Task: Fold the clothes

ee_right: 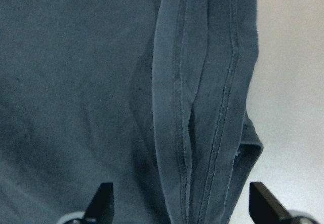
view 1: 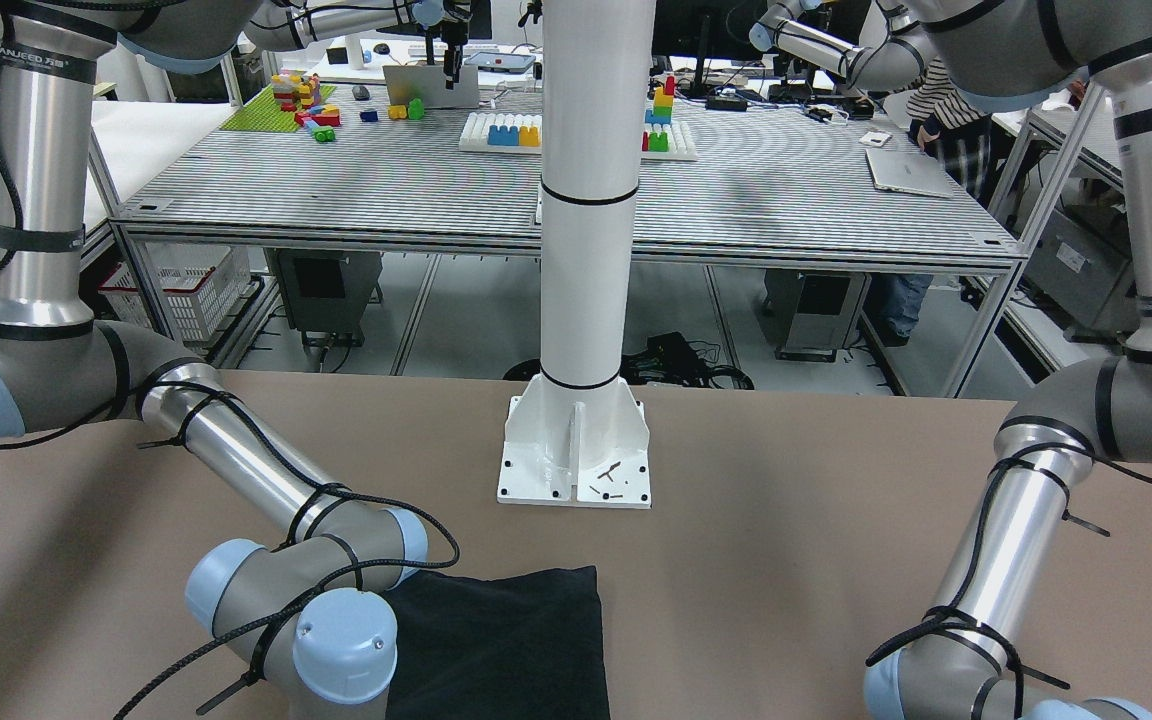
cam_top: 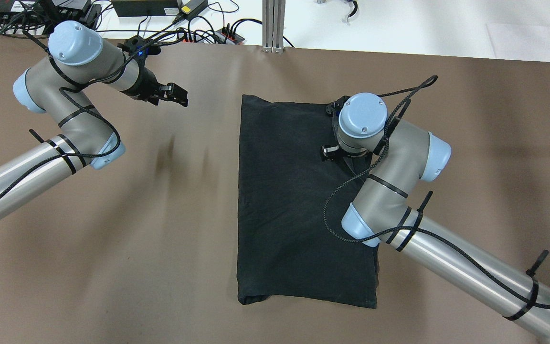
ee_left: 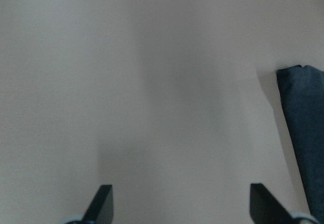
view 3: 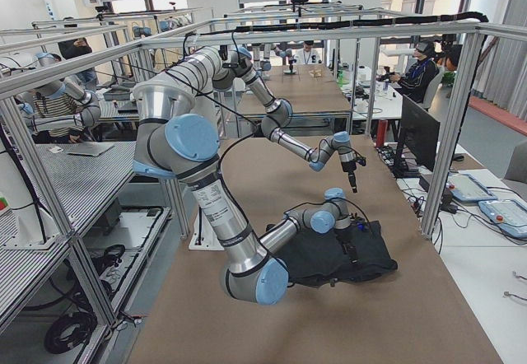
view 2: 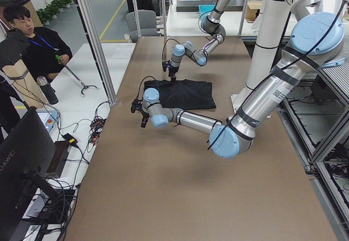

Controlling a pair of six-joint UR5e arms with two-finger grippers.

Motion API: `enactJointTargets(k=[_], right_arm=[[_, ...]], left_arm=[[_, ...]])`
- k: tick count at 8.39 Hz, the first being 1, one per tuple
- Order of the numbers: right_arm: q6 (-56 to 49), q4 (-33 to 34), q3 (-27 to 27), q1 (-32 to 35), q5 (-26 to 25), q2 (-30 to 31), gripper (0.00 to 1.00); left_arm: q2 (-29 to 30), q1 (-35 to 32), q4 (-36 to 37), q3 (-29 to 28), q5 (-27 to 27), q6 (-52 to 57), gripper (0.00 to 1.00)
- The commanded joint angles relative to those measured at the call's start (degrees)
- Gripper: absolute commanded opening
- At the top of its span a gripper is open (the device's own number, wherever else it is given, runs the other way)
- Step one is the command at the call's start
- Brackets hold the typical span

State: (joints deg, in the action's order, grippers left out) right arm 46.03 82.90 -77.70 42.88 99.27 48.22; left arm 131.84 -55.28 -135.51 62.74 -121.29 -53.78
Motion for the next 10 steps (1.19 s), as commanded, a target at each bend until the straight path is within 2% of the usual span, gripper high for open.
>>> enactJointTargets(k=[1,3,6,8,10], right_arm=[[-0.3,-3.0,5.4,0.4,-0.4,-0.8,0.94],[-0.4,-3.1,5.6,1.0,-0.7,-0.8,0.94],[-5.0,-3.2,8.3,7.5,-0.2,0.4,0.94],[-6.8,-8.2,8.1,9.1,-0.2,5.3,0.94],[-6.6,-8.8,7.6,9.5,2.1,4.3,0.94]], left_arm=[[0.0,0.0,0.0,0.0,0.0,0.0,0.95],[0.0,0.0,0.0,0.1,0.0,0.0,0.95],[-0.2,0.0,-0.1,0.4,0.0,0.0,0.95],[-0.2,0.1,-0.1,0.6,0.0,-0.1,0.95],[0.2,0.1,0.0,0.9,-0.2,-1.1,0.95]])
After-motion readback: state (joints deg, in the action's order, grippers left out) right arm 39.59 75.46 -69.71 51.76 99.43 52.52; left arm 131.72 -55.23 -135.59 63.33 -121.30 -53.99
